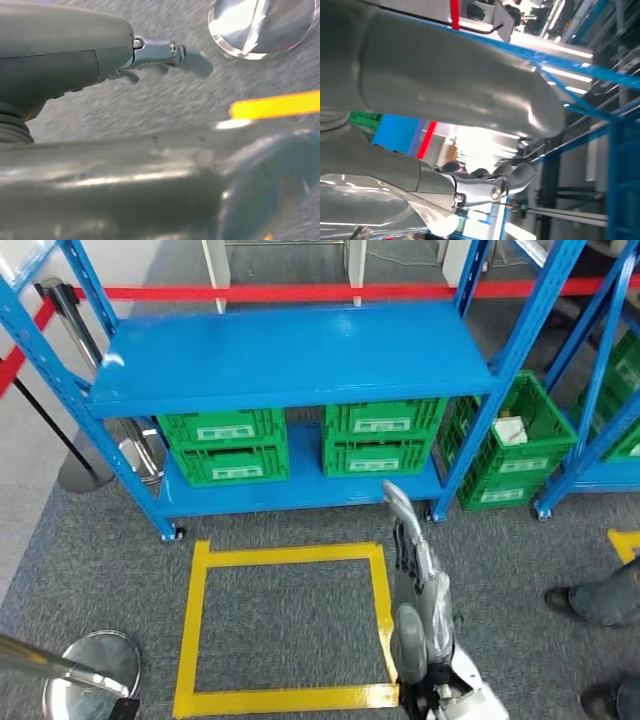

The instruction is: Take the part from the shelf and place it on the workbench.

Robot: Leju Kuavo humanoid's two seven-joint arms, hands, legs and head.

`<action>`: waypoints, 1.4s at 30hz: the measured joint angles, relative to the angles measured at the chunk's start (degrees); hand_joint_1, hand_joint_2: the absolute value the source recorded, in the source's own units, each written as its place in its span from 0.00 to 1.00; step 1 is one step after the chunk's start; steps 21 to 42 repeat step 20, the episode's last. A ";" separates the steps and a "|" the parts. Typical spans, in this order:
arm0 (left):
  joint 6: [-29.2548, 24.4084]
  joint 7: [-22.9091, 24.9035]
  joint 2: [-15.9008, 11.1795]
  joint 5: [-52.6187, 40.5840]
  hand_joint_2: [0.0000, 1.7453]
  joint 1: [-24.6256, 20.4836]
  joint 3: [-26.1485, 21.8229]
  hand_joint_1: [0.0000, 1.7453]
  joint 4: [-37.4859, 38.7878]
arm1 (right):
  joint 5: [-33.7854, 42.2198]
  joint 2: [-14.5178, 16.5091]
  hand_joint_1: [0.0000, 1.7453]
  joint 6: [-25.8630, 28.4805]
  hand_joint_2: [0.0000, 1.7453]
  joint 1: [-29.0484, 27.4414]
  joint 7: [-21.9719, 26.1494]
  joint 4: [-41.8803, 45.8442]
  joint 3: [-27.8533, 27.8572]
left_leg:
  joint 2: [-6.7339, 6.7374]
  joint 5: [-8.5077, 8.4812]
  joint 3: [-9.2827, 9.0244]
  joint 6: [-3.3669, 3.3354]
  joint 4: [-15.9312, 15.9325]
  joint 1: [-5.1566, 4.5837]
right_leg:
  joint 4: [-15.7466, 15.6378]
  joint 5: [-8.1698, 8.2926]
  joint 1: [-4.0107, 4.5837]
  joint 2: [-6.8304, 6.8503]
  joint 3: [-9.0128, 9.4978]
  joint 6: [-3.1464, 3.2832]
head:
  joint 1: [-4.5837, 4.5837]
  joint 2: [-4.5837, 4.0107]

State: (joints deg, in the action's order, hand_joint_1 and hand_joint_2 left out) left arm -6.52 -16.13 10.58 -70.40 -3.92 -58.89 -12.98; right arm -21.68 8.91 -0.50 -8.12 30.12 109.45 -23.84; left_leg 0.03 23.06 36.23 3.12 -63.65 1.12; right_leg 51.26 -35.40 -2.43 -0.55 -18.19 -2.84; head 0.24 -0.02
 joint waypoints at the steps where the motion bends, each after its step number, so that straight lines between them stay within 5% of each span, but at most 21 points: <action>1: -0.01 -0.01 0.01 0.01 0.00 0.01 -0.04 0.00 0.09 | 0.00 0.03 0.00 0.01 0.00 0.08 0.01 0.06 -0.05 | 0.05 0.87 -0.54 -0.63 0.48 -0.07 | -0.10 0.21 0.08 -0.10 0.28 -0.40 | 0.15 0.00; 3: -0.03 -0.02 -0.11 0.00 0.00 -0.38 -0.10 0.00 0.07 | 0.00 0.10 0.00 0.02 0.00 0.53 0.07 0.36 -0.20 | -0.04 3.66 -3.31 -2.15 4.33 0.13 | 2.14 2.10 0.23 -0.22 -0.75 -1.03 | -0.16 0.03; 5: -0.04 -0.12 -0.06 0.01 0.00 -0.06 -0.11 0.00 0.07 | -0.03 0.14 0.00 0.00 0.00 1.09 0.09 0.31 -0.28 | -0.38 5.60 -7.92 -3.32 9.67 0.45 | 8.90 4.18 0.31 -0.06 -4.53 -1.61 | -0.66 0.05; 6: -0.04 -0.14 -0.05 0.03 0.00 0.57 -0.14 0.00 0.09 | -0.05 0.13 0.00 -0.01 0.00 1.22 0.05 0.07 -0.28 | -0.56 6.05 -10.72 -3.73 12.22 0.52 | 12.68 3.87 0.32 0.10 -6.79 -1.78 | -0.96 0.05; 8: -0.04 -0.15 -0.04 0.05 0.00 1.91 -0.27 0.00 0.12 | -0.07 0.05 0.00 -0.02 0.00 1.25 -0.05 -0.48 -0.23 | -0.75 6.26 -16.52 -3.95 16.98 0.43 | 17.55 0.03 0.49 0.34 -10.69 -1.52 | -1.30 0.06; 10: -0.04 -0.12 -0.05 0.11 0.00 2.23 -0.38 0.00 0.13 | -0.07 -0.01 0.00 -0.03 0.00 1.24 -0.12 -0.73 -0.19 | -1.27 6.42 -22.00 -4.00 21.58 0.08 | 17.35 -3.87 1.06 0.49 -14.65 -0.32 | -1.53 0.06; 11: -0.04 -0.10 -0.05 0.15 0.00 2.08 -0.40 0.00 0.13 | -0.07 -0.01 0.00 -0.03 0.00 1.20 -0.13 -0.79 -0.18 | -1.56 6.57 -24.54 -4.00 23.66 -0.26 | 15.47 -3.33 1.60 0.45 -16.85 0.63 | -1.68 0.06; 12: -0.03 -0.08 -0.02 0.19 0.00 1.92 -0.40 0.00 0.14 | -0.07 -0.03 0.00 -0.03 0.00 1.13 -0.14 -0.87 -0.18 | -1.75 6.94 -26.88 -4.02 25.43 -0.63 | 12.57 0.31 2.31 0.25 -19.09 1.89 | -1.87 0.06; 14: 0.01 -0.03 0.21 0.21 0.00 1.89 -0.42 0.00 0.28 | -0.07 -0.14 0.00 -0.03 0.00 0.73 -0.17 -1.18 -0.16 | -2.00 9.01 -30.44 -3.99 27.03 -1.66 | 3.87 14.60 4.34 -0.57 -22.47 4.23 | -1.98 0.06; 15: 0.03 0.02 0.29 0.24 0.00 1.83 -0.46 0.00 0.34 | -0.07 -0.21 0.00 -0.04 0.00 0.50 -0.23 -1.32 -0.13 | -2.13 10.67 -31.53 -4.11 27.04 -2.08 | 1.54 20.04 5.00 -0.89 -23.47 5.02 | -1.75 0.05; 16: 0.05 0.04 0.31 0.22 0.00 1.57 -0.50 0.00 0.39 | -0.07 -0.22 0.00 -0.04 0.00 0.39 -0.23 -1.34 -0.12 | -2.23 12.26 -32.35 -4.36 26.45 -2.50 | 0.66 22.61 5.44 -1.09 -24.07 5.22 | -1.28 0.05; 18: 0.02 0.03 0.04 0.22 0.00 0.30 -0.55 0.00 0.34 | -0.05 -0.13 0.00 -0.04 0.00 0.73 -0.17 -1.10 -0.27 | -2.10 13.56 -31.83 -4.75 21.73 -2.83 | 3.67 19.97 5.26 -0.98 -24.59 5.39 | -0.51 0.07; 20: -0.04 -0.01 -0.19 0.21 0.00 -0.81 -0.50 0.00 0.30 | -0.03 -0.03 0.00 -0.06 0.00 1.11 -0.10 -0.93 -0.49 | -1.59 13.18 -28.97 -4.38 14.14 -2.84 | 4.96 17.89 5.11 -0.76 -24.22 5.74 | -0.30 0.06; 42: -0.04 -0.01 -0.19 0.21 0.00 -0.81 -0.50 0.00 0.30 | -0.03 -0.03 0.00 -0.06 0.00 1.11 -0.10 -0.93 -0.49 | -1.59 13.18 -28.97 -4.38 14.14 -2.84 | 4.96 17.89 5.11 -0.76 -24.22 5.74 | -0.30 0.06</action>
